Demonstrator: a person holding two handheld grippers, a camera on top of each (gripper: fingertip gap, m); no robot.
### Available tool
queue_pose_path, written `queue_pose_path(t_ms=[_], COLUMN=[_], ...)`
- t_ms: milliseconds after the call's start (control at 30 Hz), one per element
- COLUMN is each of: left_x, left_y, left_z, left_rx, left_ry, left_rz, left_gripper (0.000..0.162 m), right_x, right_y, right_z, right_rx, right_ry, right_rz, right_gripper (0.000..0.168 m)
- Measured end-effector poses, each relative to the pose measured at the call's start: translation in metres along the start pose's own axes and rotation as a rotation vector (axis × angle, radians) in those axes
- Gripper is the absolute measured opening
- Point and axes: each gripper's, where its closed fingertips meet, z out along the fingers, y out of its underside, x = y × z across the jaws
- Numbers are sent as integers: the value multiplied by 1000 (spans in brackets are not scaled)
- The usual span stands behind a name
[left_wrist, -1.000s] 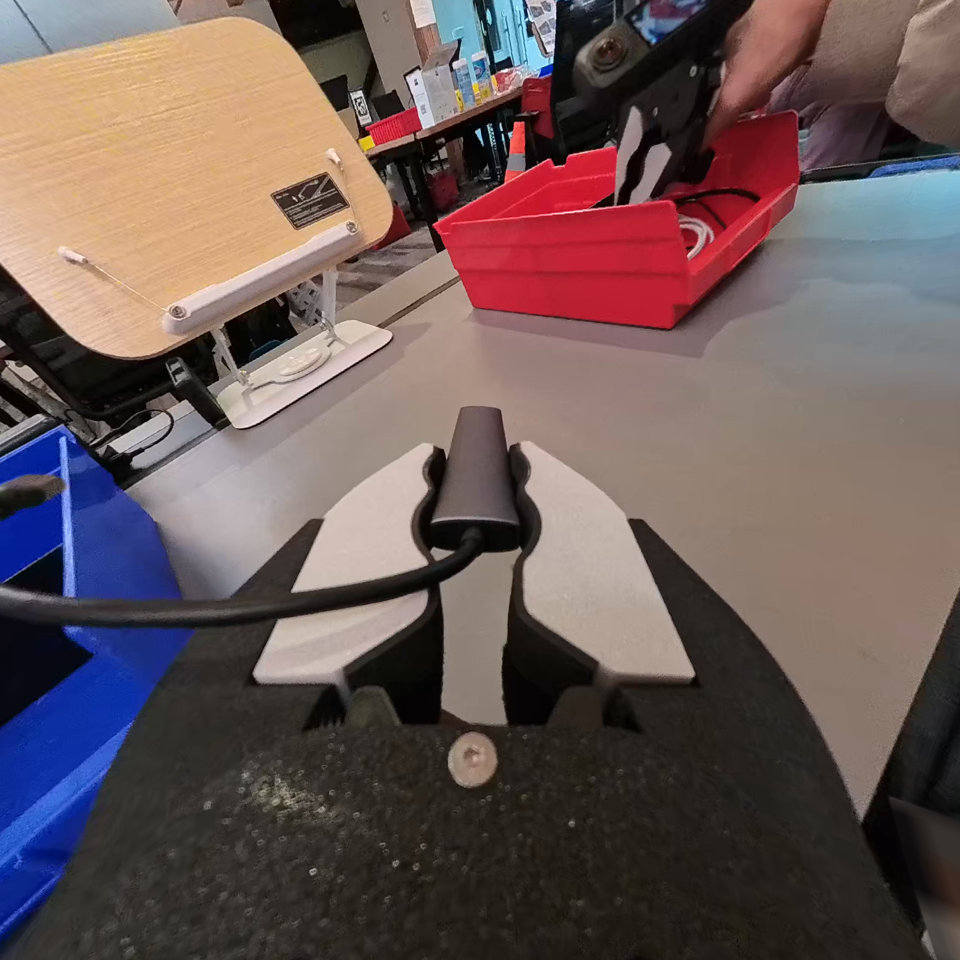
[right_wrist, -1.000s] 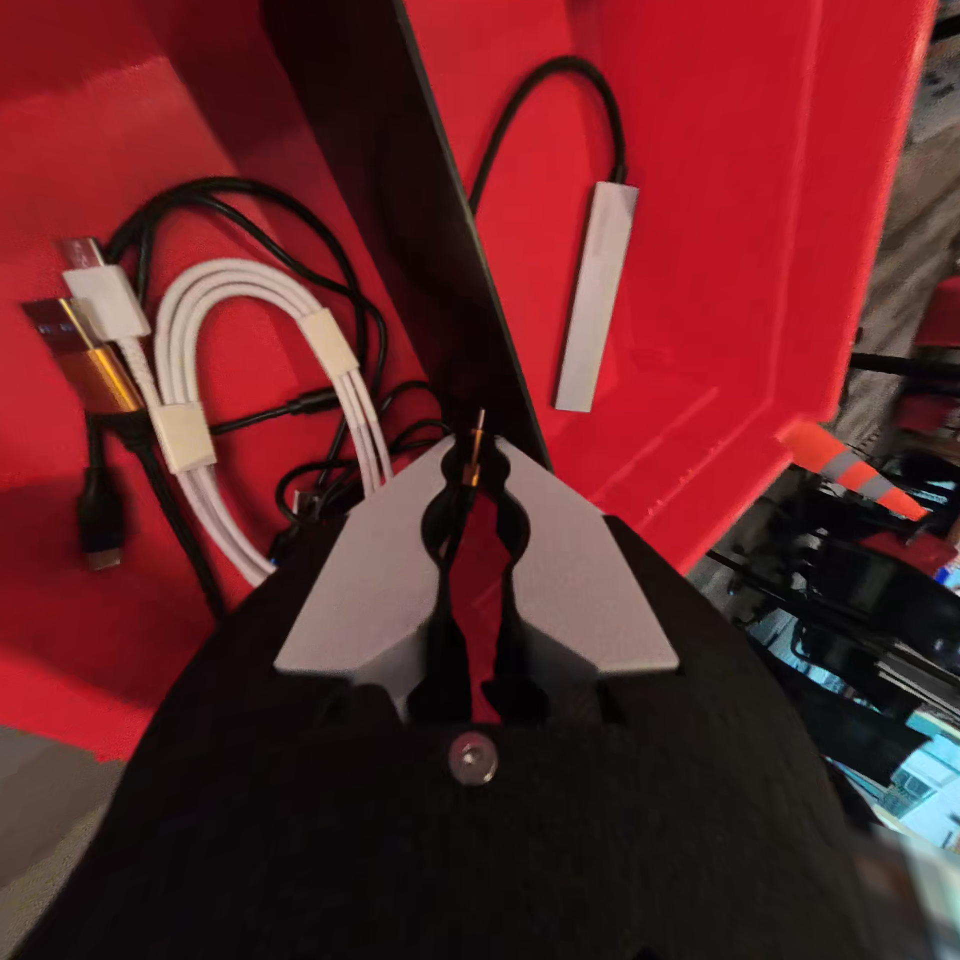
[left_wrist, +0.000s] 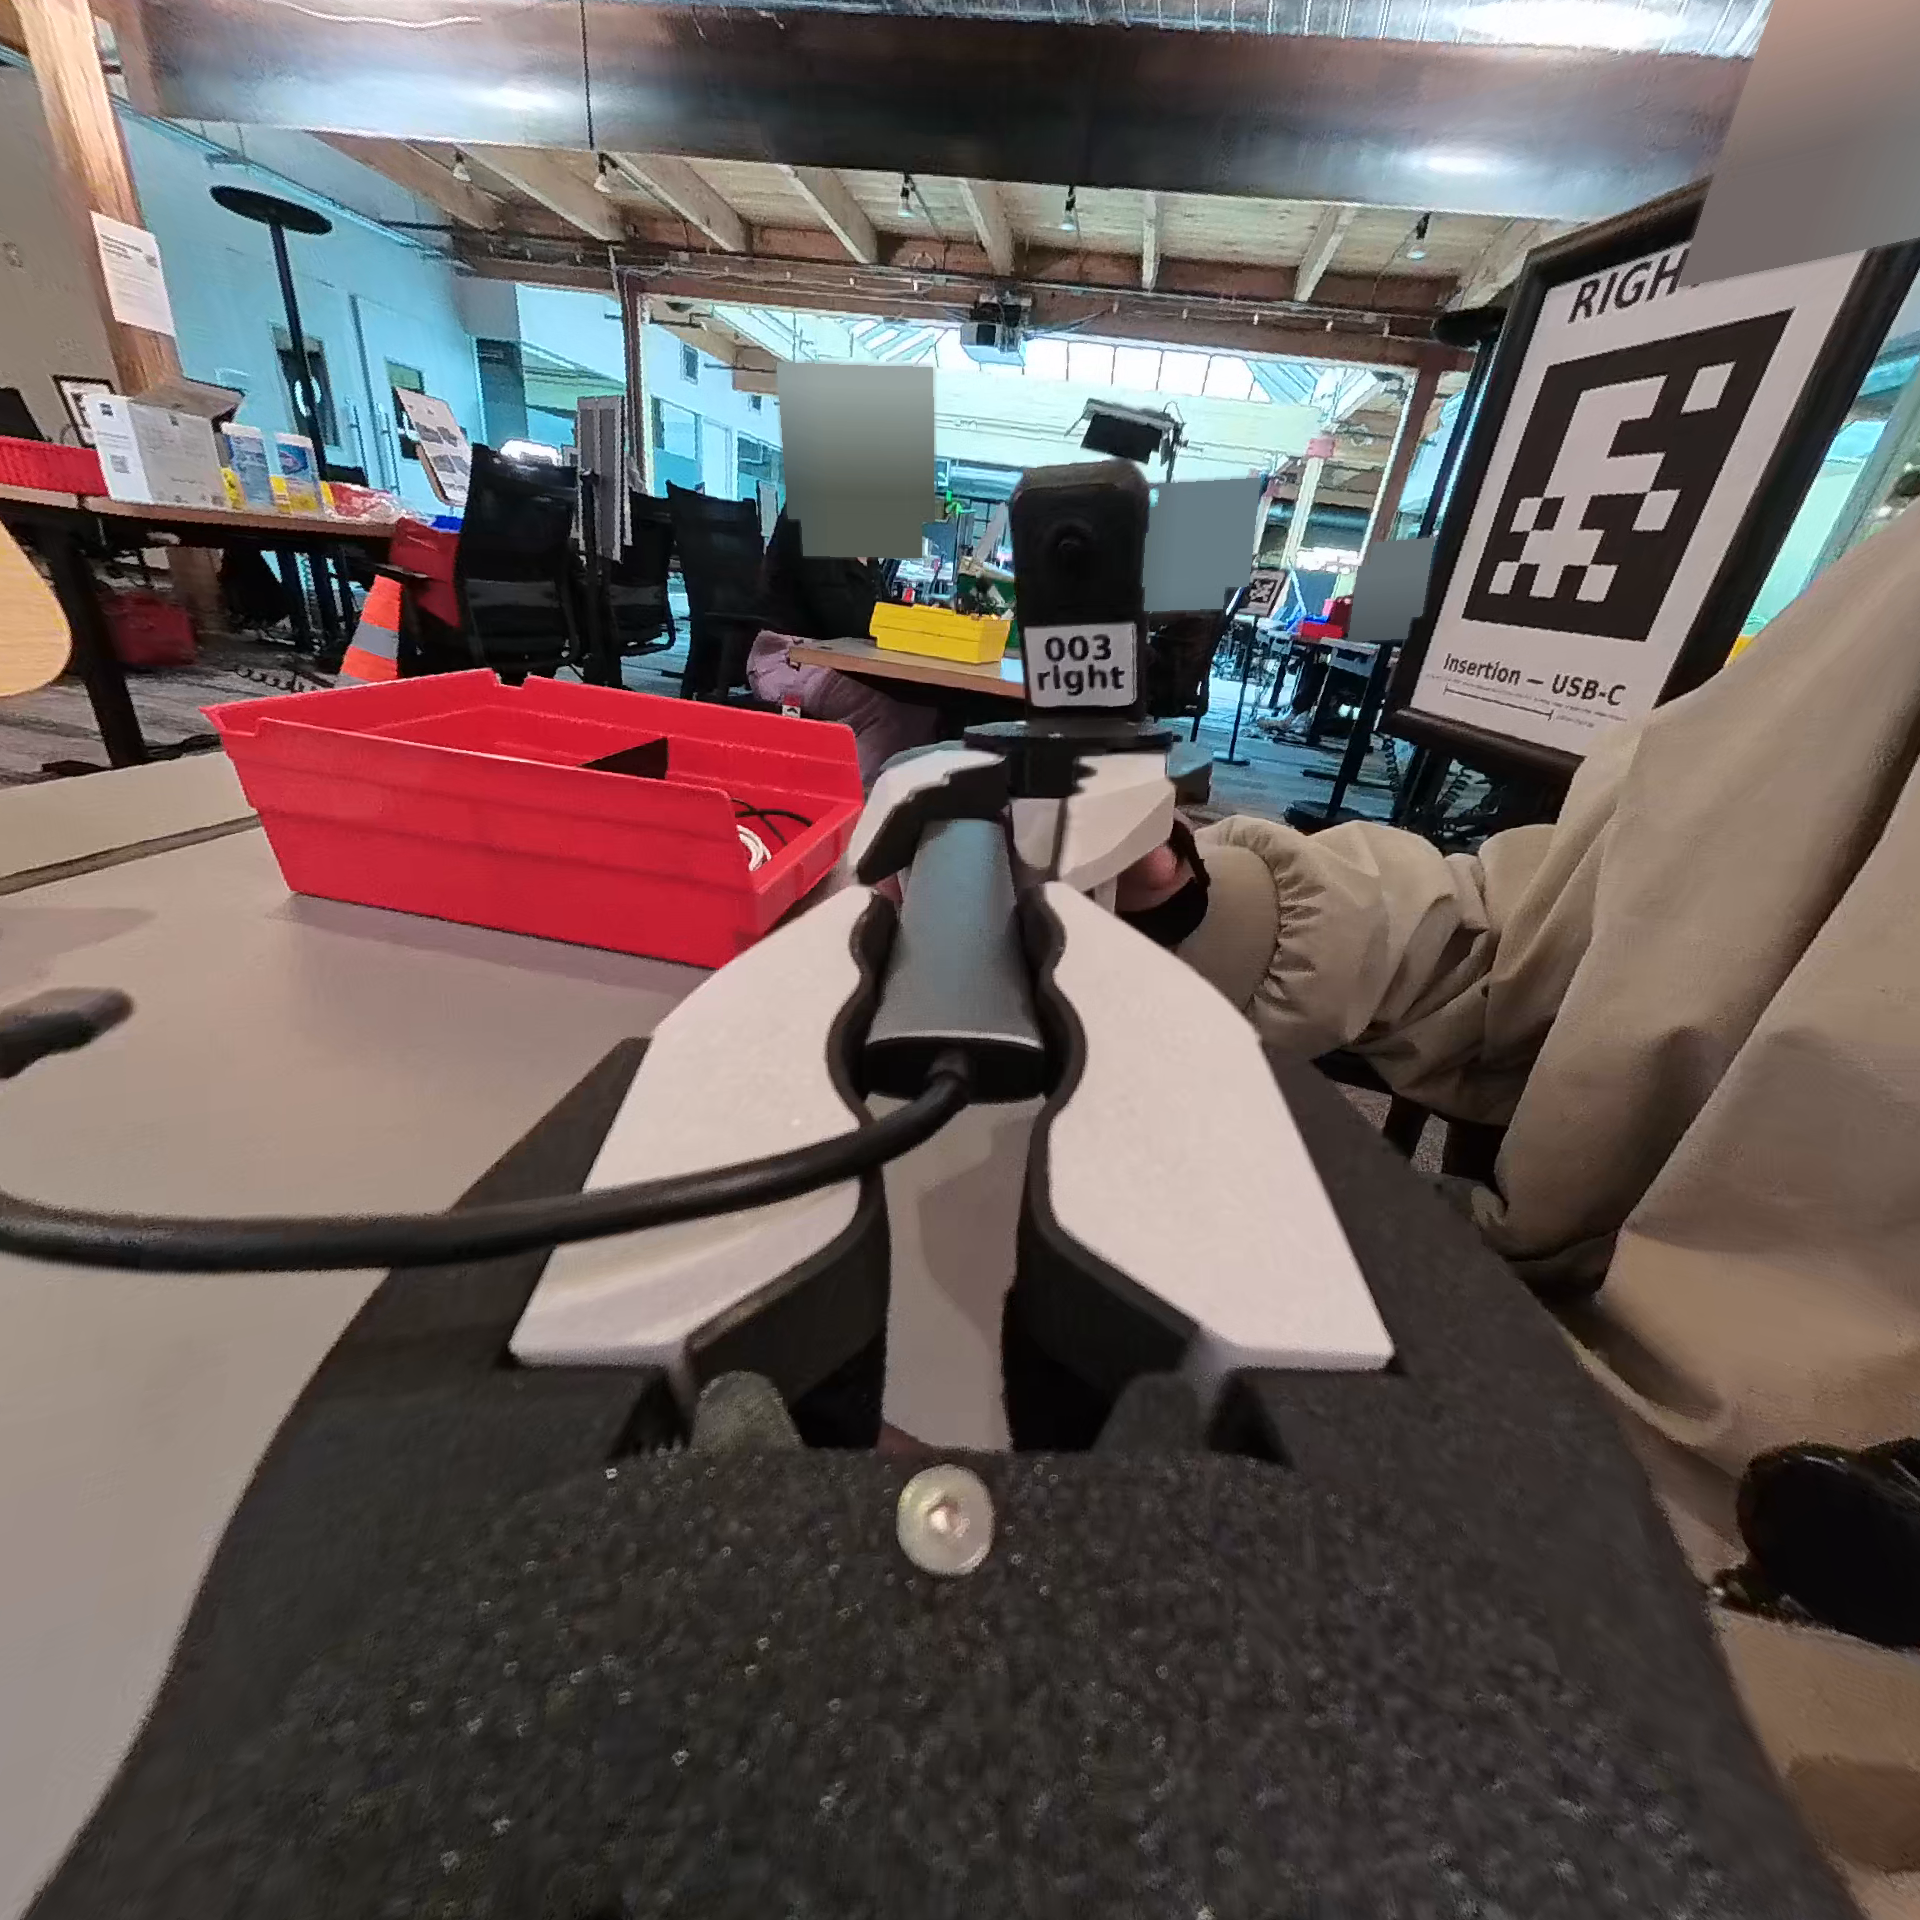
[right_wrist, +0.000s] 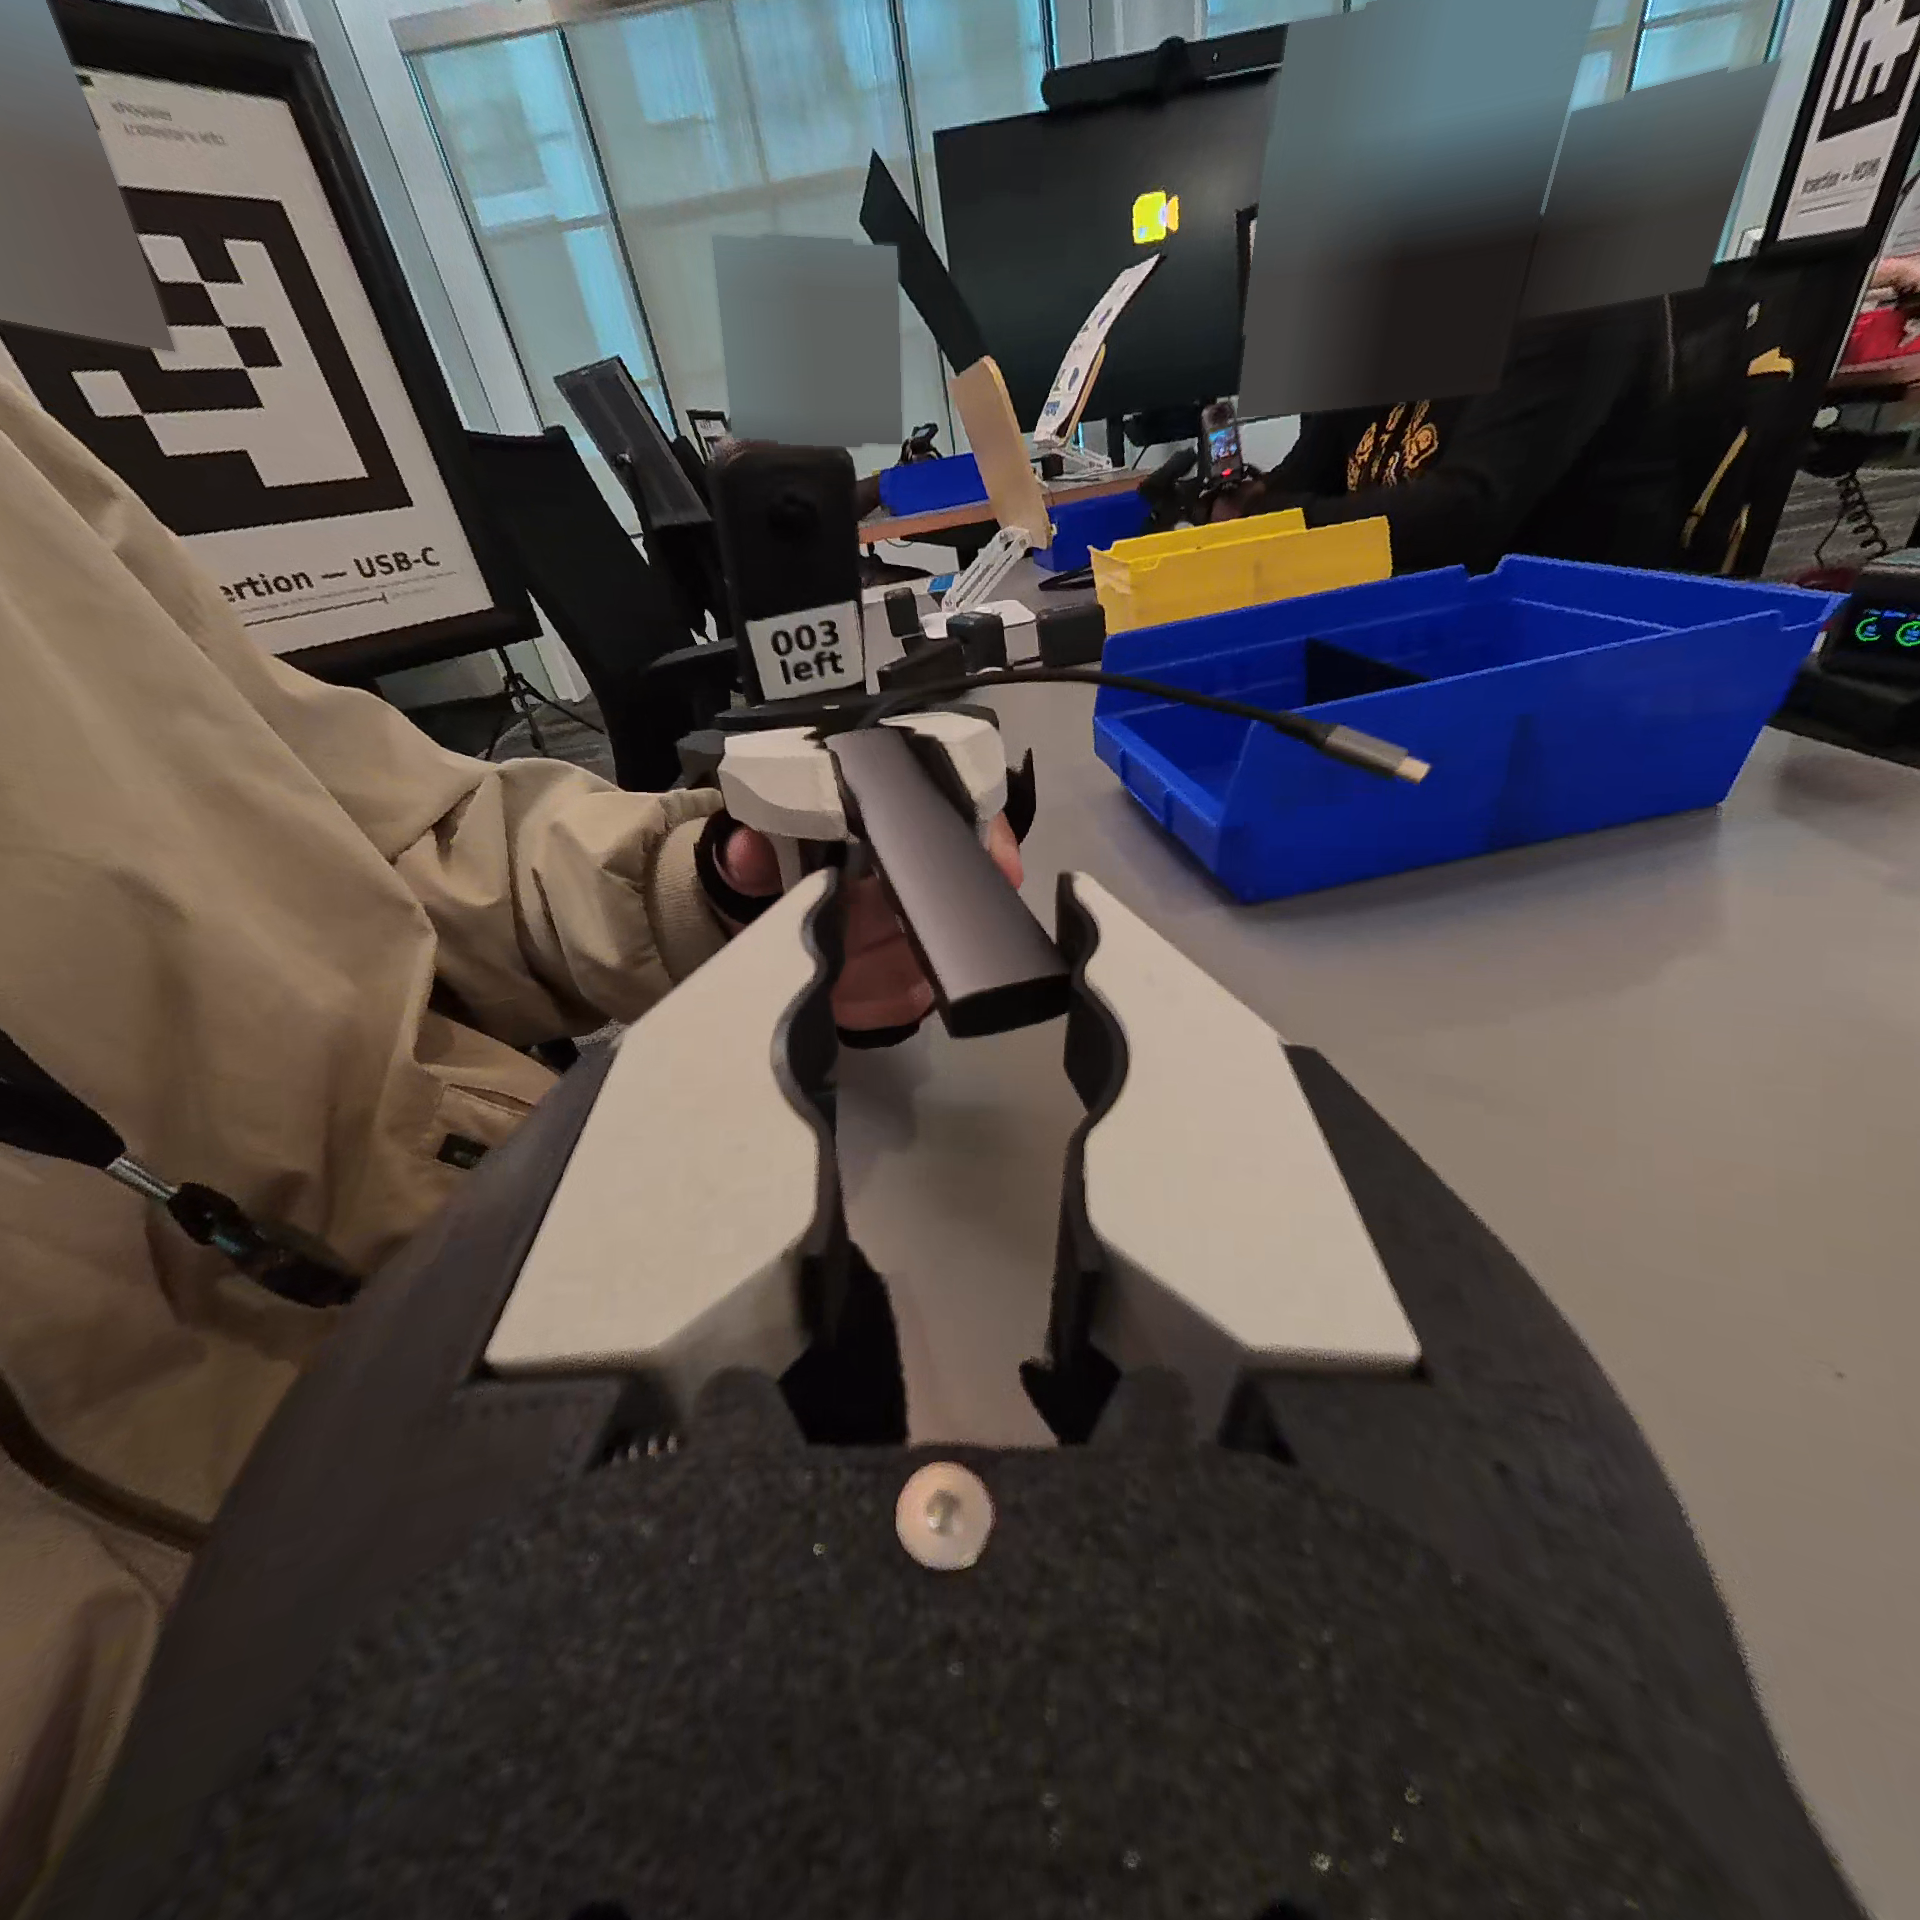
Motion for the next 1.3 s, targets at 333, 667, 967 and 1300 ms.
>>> queue_pose_path(t_ms=[333, 667, 967, 1300], left_x=[15, 17, 21, 15], left_y=[-6, -9, 41, 52], left_z=[1, 1, 6, 8], left_rx=[60, 74, -214, -273], left_ry=[109, 125, 76, 36], left_rz=[-47, -76, 85, 110], left_gripper=[24, 24, 24, 16], right_x=[-19, -23, 57, 302], right_y=[-4, -6, -102, -67], right_z=[1, 8, -79, -261], right_rx=[24, 8, 129, -450], right_ry=[-107, -141, 119, 740], right_rz=[19, 38, -12, 200], right_gripper=[25, 22, 22, 22])
